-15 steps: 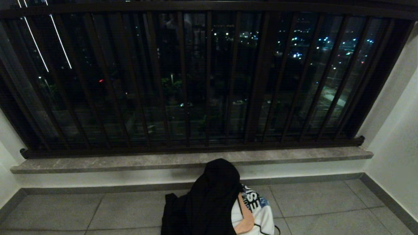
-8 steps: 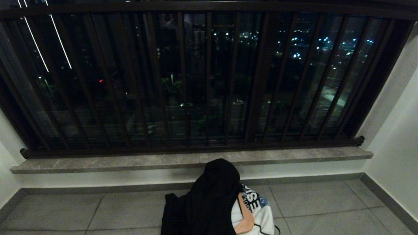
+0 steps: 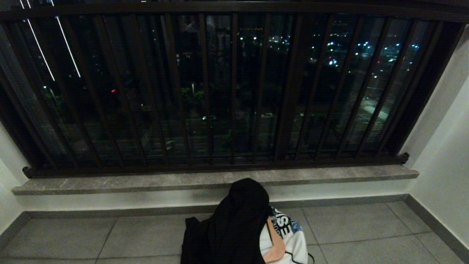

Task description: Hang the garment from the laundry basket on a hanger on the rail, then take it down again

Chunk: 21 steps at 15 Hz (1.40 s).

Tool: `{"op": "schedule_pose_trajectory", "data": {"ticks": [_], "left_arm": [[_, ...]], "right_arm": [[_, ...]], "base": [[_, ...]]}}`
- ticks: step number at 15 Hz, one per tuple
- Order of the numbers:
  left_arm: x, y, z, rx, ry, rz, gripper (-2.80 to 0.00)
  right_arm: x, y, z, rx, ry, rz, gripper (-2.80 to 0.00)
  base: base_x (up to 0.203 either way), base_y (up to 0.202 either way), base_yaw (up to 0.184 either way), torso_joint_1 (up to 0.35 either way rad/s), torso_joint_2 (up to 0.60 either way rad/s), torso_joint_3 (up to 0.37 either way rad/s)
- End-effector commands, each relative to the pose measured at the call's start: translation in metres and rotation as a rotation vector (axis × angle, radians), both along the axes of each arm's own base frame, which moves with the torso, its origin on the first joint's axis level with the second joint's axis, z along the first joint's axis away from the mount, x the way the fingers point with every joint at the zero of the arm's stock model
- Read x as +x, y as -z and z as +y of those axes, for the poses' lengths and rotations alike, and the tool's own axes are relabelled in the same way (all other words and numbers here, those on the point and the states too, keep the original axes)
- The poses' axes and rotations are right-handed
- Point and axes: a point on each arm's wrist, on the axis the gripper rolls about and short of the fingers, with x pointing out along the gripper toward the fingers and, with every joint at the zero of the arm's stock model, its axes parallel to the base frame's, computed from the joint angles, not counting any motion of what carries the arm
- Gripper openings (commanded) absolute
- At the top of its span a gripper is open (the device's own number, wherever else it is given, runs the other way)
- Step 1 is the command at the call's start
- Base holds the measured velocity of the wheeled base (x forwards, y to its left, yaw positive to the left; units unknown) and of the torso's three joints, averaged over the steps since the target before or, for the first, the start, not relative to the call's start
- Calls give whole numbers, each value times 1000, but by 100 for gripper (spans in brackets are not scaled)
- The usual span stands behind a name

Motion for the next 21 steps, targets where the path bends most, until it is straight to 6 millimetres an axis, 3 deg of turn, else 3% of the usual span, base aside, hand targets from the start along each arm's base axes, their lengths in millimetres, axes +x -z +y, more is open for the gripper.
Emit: {"op": "schedule_pose_trajectory", "data": {"ticks": [1, 21], "left_arm": [[1, 3, 0, -13, 2, 9, -280], [1, 2, 0, -102, -18, 9, -280]], "right_arm": [[0, 0, 0, 0, 0, 1, -280], [0, 0, 0, 0, 0, 1, -280]], "base": [[0, 0, 0, 0, 0, 0], [0, 0, 0, 0, 0, 0]]}}
